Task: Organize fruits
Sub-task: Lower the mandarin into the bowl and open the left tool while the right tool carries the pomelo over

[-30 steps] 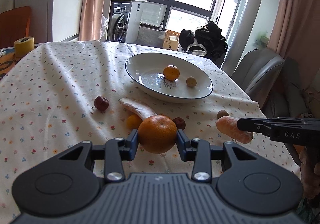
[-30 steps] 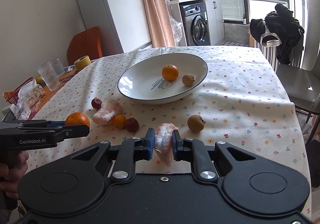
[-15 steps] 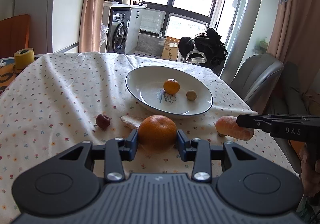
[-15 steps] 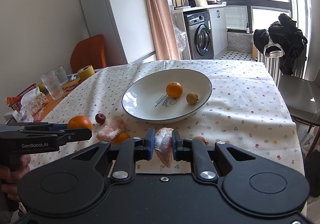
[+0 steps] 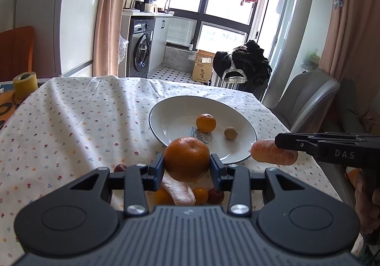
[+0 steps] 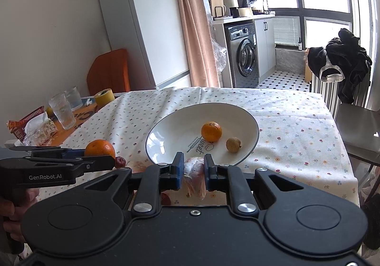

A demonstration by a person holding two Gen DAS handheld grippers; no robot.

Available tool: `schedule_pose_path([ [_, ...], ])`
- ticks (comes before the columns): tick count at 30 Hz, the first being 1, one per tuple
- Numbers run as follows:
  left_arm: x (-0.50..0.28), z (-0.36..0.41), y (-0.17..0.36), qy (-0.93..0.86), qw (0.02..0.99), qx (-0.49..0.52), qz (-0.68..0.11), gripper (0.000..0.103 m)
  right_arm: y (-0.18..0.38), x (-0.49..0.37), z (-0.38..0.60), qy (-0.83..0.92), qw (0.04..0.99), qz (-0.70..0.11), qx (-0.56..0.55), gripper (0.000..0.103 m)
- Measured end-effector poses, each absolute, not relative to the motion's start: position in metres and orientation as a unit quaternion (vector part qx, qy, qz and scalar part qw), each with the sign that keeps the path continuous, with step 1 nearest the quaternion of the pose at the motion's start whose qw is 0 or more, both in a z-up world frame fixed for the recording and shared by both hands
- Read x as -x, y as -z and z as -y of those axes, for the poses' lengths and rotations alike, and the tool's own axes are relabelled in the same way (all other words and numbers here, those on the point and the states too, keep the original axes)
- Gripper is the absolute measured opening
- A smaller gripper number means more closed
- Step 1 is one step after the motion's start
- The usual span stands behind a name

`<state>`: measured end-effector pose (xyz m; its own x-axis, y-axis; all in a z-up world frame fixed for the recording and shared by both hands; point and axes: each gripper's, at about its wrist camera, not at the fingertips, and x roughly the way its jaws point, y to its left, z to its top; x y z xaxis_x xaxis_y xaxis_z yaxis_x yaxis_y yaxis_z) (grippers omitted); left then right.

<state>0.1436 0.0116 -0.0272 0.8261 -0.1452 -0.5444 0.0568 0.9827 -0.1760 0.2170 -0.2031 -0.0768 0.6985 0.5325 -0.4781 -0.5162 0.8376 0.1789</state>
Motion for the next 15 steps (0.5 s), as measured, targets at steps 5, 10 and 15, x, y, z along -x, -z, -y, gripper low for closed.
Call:
schedule_pose_path([
  [5,-0.158,-0.013,0.025,0.051,0.953,0.077,-0.290,0.038,0.075,-0.231,0.199,-0.287,0.921,-0.262,-0.016,0.016],
  [10,-0.174,-0.013,0.025,0.049,0.951,0.075,-0.294,0.038,0.077,-0.245,0.197,-0.288,0.920,-0.265,-0.018,0.016],
  [15,-0.190,-0.010,0.028,0.052,0.949,0.071,-0.301,0.038,0.082,-0.259,0.191,-0.290,0.917,-0.272,-0.021,0.016],
])
